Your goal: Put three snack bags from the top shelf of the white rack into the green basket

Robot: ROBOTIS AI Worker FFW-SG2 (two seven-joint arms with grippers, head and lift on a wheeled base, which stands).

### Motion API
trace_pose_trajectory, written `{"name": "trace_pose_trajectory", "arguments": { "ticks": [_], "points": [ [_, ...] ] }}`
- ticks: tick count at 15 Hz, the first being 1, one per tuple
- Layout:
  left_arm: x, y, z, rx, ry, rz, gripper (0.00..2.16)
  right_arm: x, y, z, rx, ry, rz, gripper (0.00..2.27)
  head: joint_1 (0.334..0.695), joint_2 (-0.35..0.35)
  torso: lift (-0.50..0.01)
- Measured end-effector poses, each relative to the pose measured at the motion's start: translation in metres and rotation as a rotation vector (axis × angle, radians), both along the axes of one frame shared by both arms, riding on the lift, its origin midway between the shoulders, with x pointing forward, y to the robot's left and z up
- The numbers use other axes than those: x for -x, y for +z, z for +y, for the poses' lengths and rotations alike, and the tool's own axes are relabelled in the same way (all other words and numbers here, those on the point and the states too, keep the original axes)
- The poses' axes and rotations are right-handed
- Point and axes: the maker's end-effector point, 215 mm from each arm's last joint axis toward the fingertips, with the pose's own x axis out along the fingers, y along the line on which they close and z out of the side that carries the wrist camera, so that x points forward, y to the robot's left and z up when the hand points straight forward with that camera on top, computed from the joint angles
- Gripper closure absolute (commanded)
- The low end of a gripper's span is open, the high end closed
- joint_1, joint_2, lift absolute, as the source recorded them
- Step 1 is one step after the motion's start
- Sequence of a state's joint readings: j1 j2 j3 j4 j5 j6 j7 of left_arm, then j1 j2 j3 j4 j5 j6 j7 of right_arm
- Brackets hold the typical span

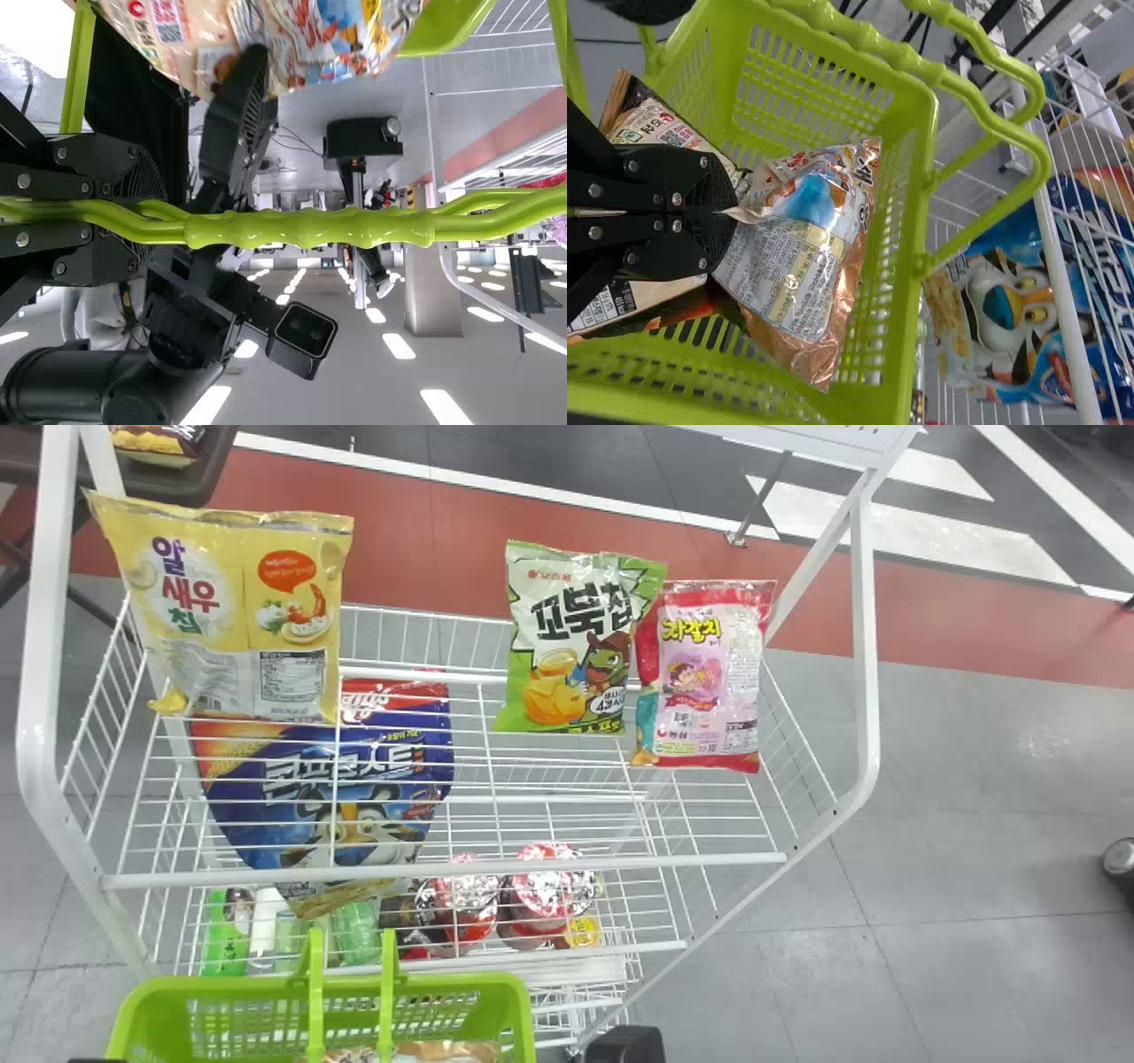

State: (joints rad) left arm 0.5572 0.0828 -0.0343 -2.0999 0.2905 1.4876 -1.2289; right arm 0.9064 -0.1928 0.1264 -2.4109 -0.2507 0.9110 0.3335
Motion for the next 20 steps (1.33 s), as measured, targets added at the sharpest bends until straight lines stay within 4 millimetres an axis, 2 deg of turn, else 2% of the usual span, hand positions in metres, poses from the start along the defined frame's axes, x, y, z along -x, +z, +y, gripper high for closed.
{"name": "trace_pose_trajectory", "arguments": {
  "ticks": [1, 2, 4, 5, 7, 9, 11, 13, 17, 20],
  "points": [
    [0.002, 0.0, -0.001, 0.001, -0.002, 0.003, 2.15, -0.007, 0.002, 0.006, -0.011, -0.001, -0.03, 1.96, 0.695, -0.323, 0.0],
    [0.004, 0.0, -0.001, 0.002, -0.004, 0.006, 2.15, -0.016, 0.001, 0.011, -0.018, -0.003, -0.058, 1.71, 0.695, -0.3, 0.0],
    [0.007, 0.001, -0.002, 0.003, -0.004, 0.007, 2.15, -0.02, -0.013, 0.014, -0.007, 0.006, -0.05, 0.17, 0.695, -0.277, 0.0],
    [0.008, 0.001, -0.002, 0.003, -0.004, 0.007, 2.15, -0.017, -0.02, 0.013, 0.006, 0.015, -0.035, 0.0, 0.695, -0.285, 0.0],
    [0.008, 0.001, -0.002, 0.001, -0.004, 0.006, 2.15, -0.013, -0.024, 0.008, 0.024, 0.021, -0.026, 0.02, 0.695, -0.312, 0.0],
    [0.009, 0.001, -0.002, 0.001, -0.006, 0.005, 2.15, -0.019, -0.019, -0.004, 0.037, 0.002, -0.048, 0.05, 0.695, -0.349, 0.0],
    [0.01, 0.001, -0.005, -0.002, -0.013, 0.002, 2.15, -0.042, -0.006, -0.019, 0.047, -0.043, -0.126, 0.05, 0.695, -0.35, 0.0],
    [0.01, 0.002, -0.005, 0.0, -0.016, 0.0, 2.15, -0.082, 0.017, -0.041, 0.073, -0.124, -0.273, 0.05, 0.695, -0.35, 0.0],
    [0.011, 0.002, -0.005, 0.0, -0.016, -0.001, 2.15, -0.173, 0.082, -0.094, 0.13, -0.284, -0.565, 0.05, 0.695, -0.35, 0.0],
    [0.011, 0.001, -0.007, -0.003, -0.02, 0.001, 2.15, -0.244, 0.114, -0.131, 0.214, -0.38, -0.74, 0.05, 0.695, -0.35, 0.0]
  ]
}}
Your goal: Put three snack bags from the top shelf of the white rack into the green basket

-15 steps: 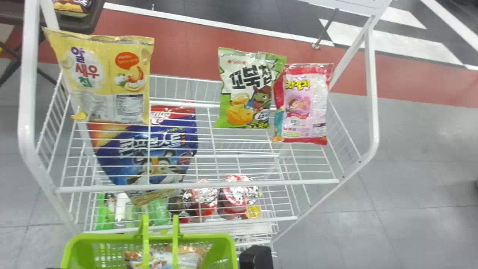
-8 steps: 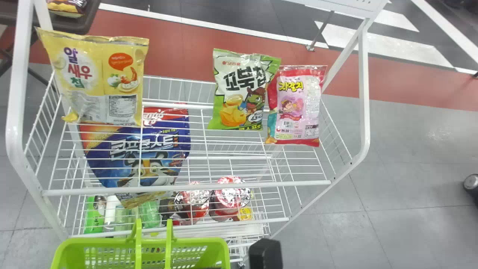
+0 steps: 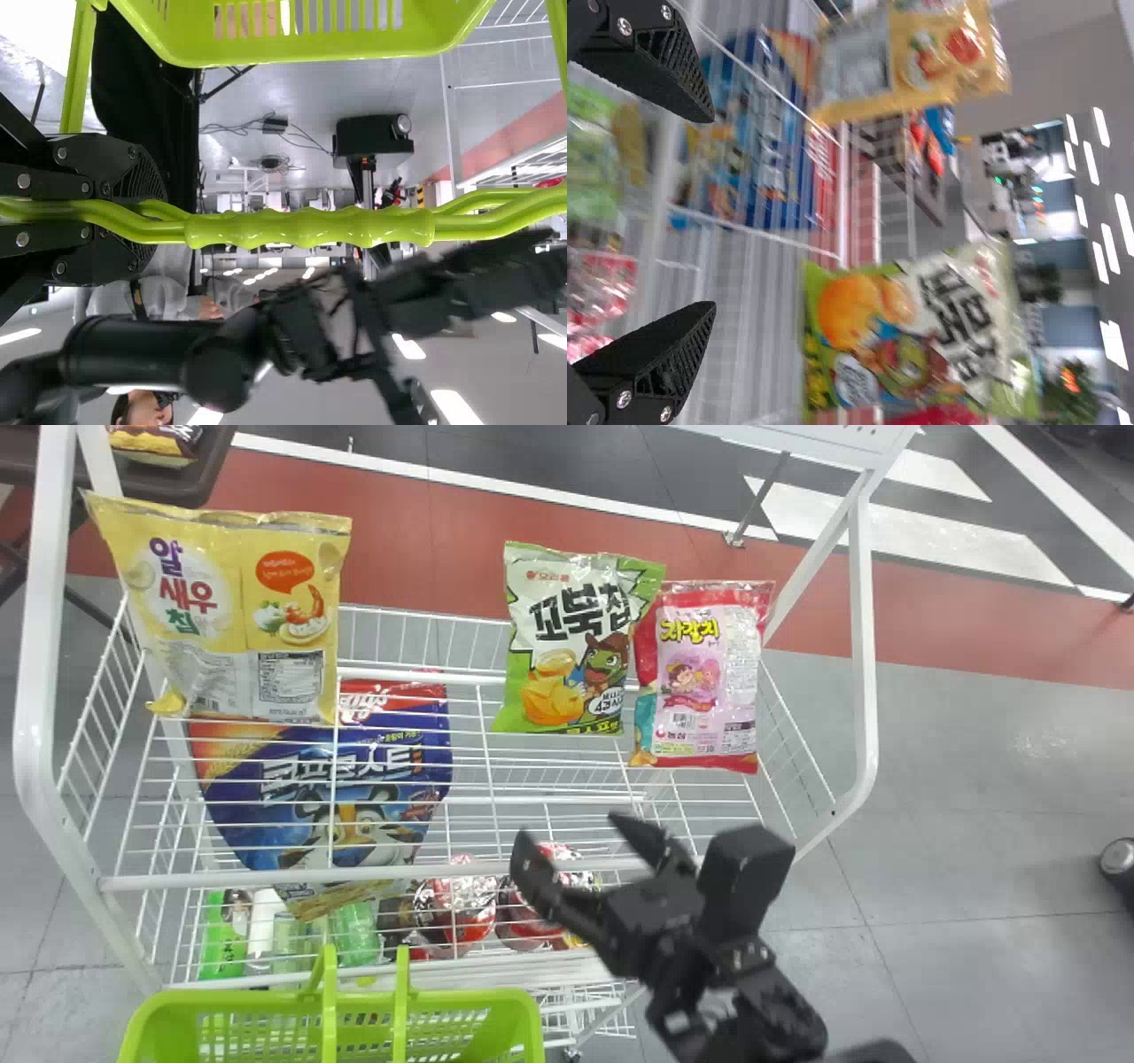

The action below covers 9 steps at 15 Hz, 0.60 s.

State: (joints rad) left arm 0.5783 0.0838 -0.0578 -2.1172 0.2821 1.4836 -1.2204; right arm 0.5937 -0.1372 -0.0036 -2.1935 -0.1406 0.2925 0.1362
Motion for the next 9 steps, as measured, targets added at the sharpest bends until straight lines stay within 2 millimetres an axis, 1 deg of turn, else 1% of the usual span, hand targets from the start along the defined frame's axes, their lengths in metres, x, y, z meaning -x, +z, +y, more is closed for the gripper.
{"name": "trace_pose_trajectory", "arguments": {
  "ticks": [1, 2, 3, 5, 7, 9],
  "points": [
    [0.0, -0.001, -0.001, -0.003, -0.003, -0.001, 2.15, -0.026, 0.011, -0.007, 0.03, -0.018, -0.07, 0.06, 0.695, -0.35, 0.0],
    [0.0, -0.002, -0.001, -0.006, -0.004, -0.002, 2.15, -0.048, 0.017, -0.01, 0.051, -0.027, -0.116, 0.07, 0.695, -0.35, 0.0],
    [-0.001, -0.004, -0.001, -0.009, -0.005, -0.003, 2.15, -0.072, 0.021, -0.013, 0.067, -0.04, -0.149, 0.07, 0.695, -0.35, 0.0],
    [-0.006, -0.006, 0.0, -0.014, -0.007, -0.004, 2.15, -0.11, 0.024, -0.022, 0.099, -0.099, -0.176, 0.08, 0.695, -0.35, 0.0],
    [-0.009, -0.007, 0.003, -0.017, -0.008, -0.004, 2.15, -0.14, 0.023, -0.027, 0.139, -0.144, -0.182, 0.08, 0.695, -0.35, 0.0],
    [-0.012, -0.007, 0.008, -0.017, 0.001, -0.003, 2.15, -0.162, 0.013, -0.029, 0.169, -0.17, -0.17, 0.09, 0.695, -0.35, 0.0]
  ]
}}
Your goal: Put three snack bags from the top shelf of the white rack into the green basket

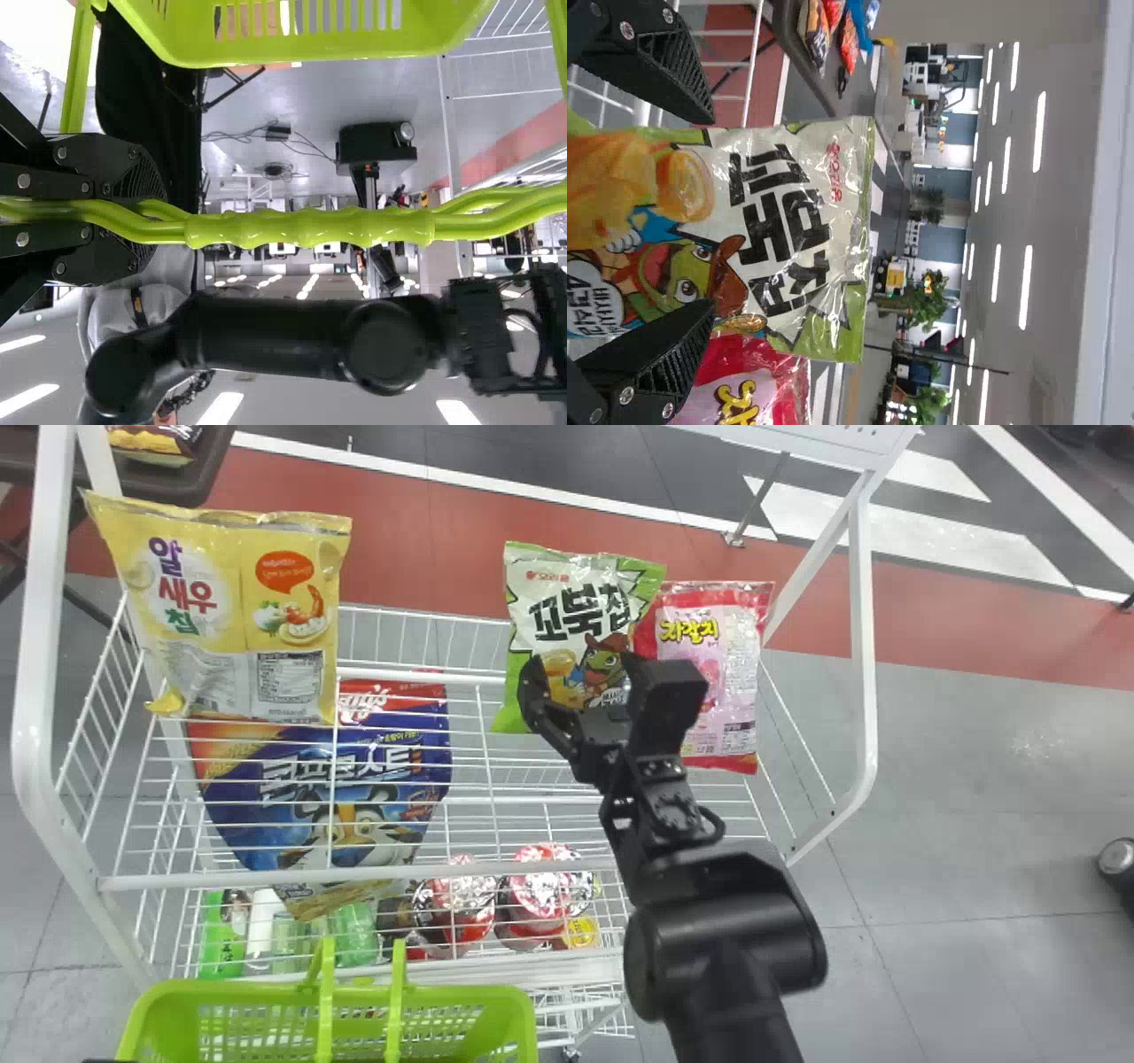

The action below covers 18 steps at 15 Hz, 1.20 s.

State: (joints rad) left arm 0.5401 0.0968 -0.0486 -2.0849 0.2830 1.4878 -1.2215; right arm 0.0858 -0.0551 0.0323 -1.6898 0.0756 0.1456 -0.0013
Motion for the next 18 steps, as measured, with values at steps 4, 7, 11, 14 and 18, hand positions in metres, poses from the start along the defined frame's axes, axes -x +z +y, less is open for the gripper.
{"name": "trace_pose_trajectory", "arguments": {
  "ticks": [4, 7, 11, 14, 18],
  "points": [
    [-0.008, -0.001, 0.005, -0.008, 0.005, 0.001, 2.15, -0.025, -0.019, -0.005, 0.018, -0.006, 0.042, 1.95, 0.695, -0.35, 0.0],
    [-0.011, -0.003, 0.003, -0.016, 0.0, 0.001, 2.15, -0.018, -0.026, -0.005, 0.012, 0.009, 0.054, 2.02, 0.695, -0.35, 0.0],
    [-0.014, -0.003, 0.003, -0.02, -0.005, 0.005, 2.15, -0.003, -0.006, 0.002, 0.006, 0.047, 0.0, 2.02, 0.695, -0.349, 0.0],
    [-0.018, -0.002, 0.004, -0.02, -0.001, 0.0, 2.15, 0.02, 0.001, 0.006, 0.005, 0.069, 0.013, 2.02, 0.695, -0.35, 0.0],
    [-0.023, 0.0, 0.009, -0.021, 0.013, -0.009, 2.15, 0.086, 0.0, 0.011, -0.045, 0.125, 0.153, 2.02, 0.695, -0.35, 0.0]
  ]
}}
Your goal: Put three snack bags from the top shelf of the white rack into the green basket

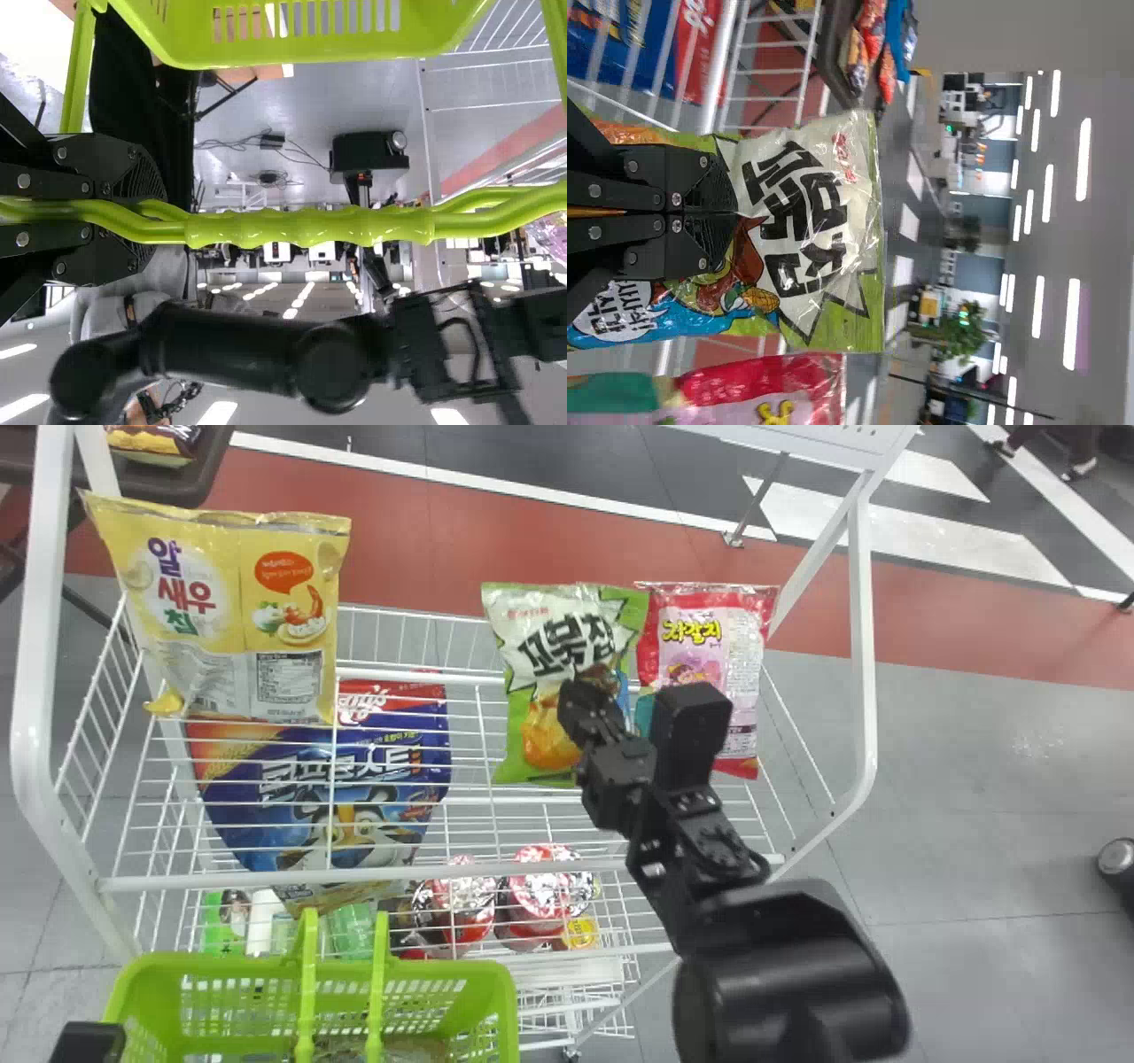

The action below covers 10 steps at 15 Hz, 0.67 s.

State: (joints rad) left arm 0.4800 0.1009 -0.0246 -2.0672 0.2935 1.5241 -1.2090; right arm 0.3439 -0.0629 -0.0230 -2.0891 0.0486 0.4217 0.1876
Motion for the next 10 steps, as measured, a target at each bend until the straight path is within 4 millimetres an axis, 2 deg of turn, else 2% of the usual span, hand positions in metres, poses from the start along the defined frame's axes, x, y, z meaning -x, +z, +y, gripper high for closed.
{"name": "trace_pose_trajectory", "arguments": {
  "ticks": [3, 8, 10],
  "points": [
    [-0.004, 0.0, 0.005, -0.001, 0.015, -0.003, 2.15, 0.059, 0.01, 0.007, -0.068, 0.044, 0.074, 2.02, 0.695, -0.35, 0.0],
    [-0.004, 0.001, 0.005, 0.001, 0.026, -0.002, 2.15, 0.15, -0.026, 0.023, -0.169, 0.13, 0.344, 2.02, 0.695, -0.35, 0.0],
    [-0.003, 0.0, 0.002, -0.006, 0.021, -0.003, 2.15, 0.188, -0.038, 0.036, -0.259, 0.192, 0.443, 2.02, 0.695, -0.35, 0.0]
  ]
}}
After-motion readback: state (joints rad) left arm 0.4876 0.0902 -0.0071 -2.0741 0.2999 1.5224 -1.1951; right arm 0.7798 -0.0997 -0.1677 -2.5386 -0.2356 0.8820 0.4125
